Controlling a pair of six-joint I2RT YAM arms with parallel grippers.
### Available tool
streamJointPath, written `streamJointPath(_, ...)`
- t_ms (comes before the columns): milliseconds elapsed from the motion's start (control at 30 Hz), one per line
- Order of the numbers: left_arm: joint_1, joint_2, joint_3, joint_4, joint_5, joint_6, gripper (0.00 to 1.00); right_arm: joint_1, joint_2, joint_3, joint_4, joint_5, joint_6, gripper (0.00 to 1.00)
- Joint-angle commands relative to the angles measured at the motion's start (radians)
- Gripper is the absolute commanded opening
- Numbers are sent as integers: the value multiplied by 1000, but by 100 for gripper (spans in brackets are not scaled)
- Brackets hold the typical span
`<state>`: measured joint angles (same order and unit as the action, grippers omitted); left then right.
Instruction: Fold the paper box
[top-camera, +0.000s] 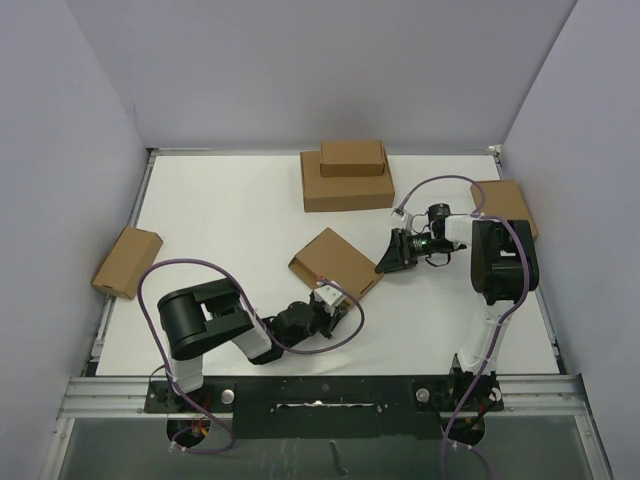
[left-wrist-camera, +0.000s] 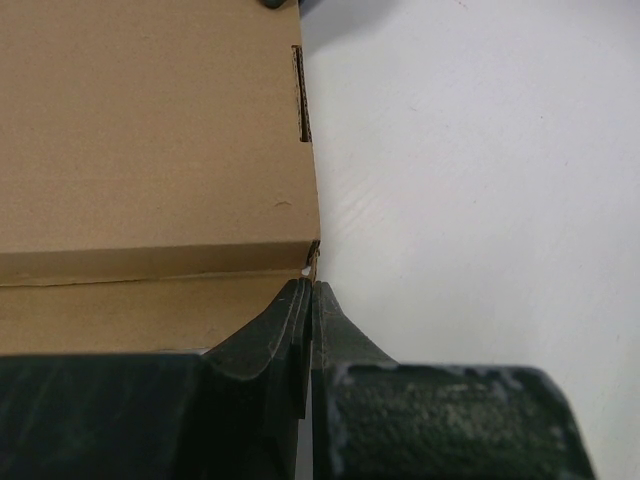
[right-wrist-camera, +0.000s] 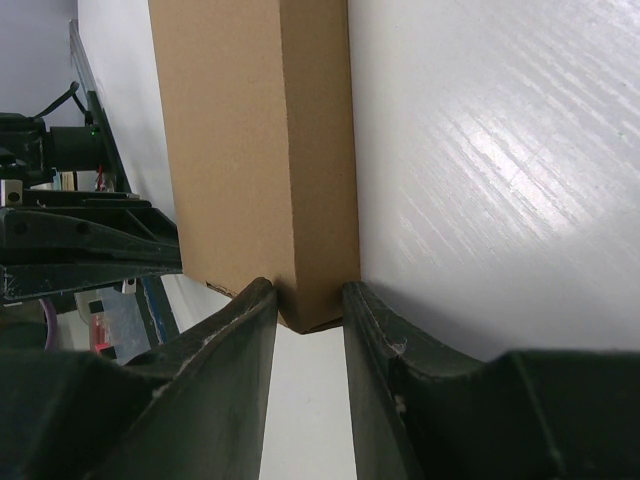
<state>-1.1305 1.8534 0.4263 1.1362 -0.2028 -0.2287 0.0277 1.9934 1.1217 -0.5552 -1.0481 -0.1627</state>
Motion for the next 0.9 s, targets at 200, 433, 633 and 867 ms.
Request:
streamJointPath(200, 5, -22, 15, -6, -8, -25, 0, 1, 23, 16, 28, 86, -23, 32)
streamJointPath(433, 16, -50, 32, -54, 7, -51, 0, 3, 21, 16, 28, 86, -24, 32)
streamJointPath(633, 21, -81, 69, -142, 30, -54, 0, 6, 20, 16, 26, 89, -25, 32)
streamJointPath(867, 28, -150, 177, -410, 44, -78, 1, 8, 19, 18, 26, 91, -28, 32)
